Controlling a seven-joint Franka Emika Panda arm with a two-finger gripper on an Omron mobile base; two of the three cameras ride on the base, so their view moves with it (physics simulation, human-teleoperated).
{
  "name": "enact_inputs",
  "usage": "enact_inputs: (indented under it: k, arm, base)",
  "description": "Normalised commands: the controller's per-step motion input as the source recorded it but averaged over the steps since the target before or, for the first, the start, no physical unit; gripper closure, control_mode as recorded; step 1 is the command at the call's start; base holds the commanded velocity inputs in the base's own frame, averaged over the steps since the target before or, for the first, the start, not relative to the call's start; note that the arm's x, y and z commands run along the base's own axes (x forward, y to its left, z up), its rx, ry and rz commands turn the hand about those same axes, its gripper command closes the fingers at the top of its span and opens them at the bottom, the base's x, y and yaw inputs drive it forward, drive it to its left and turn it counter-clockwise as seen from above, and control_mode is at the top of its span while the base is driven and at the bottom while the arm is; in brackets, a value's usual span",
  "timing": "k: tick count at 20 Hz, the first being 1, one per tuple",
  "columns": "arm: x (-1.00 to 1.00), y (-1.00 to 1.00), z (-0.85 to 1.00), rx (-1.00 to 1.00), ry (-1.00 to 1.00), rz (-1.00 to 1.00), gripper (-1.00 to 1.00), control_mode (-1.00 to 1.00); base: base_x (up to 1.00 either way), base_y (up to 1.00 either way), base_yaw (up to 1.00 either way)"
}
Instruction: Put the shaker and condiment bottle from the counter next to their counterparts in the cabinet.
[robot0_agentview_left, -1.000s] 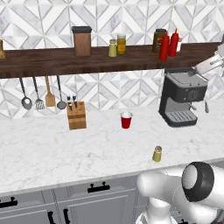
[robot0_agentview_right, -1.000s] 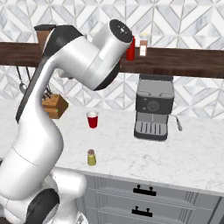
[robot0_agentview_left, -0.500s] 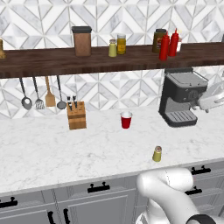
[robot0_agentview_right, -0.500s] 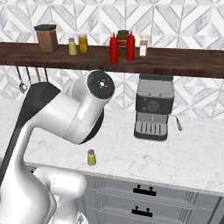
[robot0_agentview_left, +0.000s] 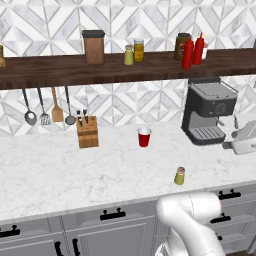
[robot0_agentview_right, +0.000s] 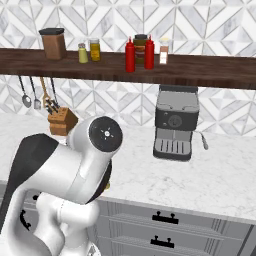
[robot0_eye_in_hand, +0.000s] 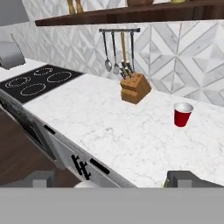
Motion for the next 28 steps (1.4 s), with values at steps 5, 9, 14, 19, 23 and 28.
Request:
enact_inputs:
  k: [5,9,14,19,23,28]
  arm:
    - [-0.55,0.0,-0.74,0.02,0.15,-0.03,-1.0,-1.0]
    - [-0.3,0.0,-0.59,0.05,0.14,-0.04,-1.0,-1.0]
    - [-0.08,0.0,-0.4,0.06,0.12,-0.05,-1.0,-1.0]
    - [-0.01,0.16,-0.09,0.0,0.01,-0.01,-1.0,-1.0]
    - [0.17,0.26,-0.16,0.0,0.05,-0.06,-1.0,-1.0]
    - [0.13,0.23,-0.02,0.0,0.03,-0.07,-1.0,-1.0]
  base:
    - [0.0,0.0,0.0]
    - [0.0,0.0,0.0]
    - [0.0,0.0,0.0]
    - [0.0,0.0,0.0]
    - [0.0,0.0,0.0]
    - [0.0,0.0,0.0]
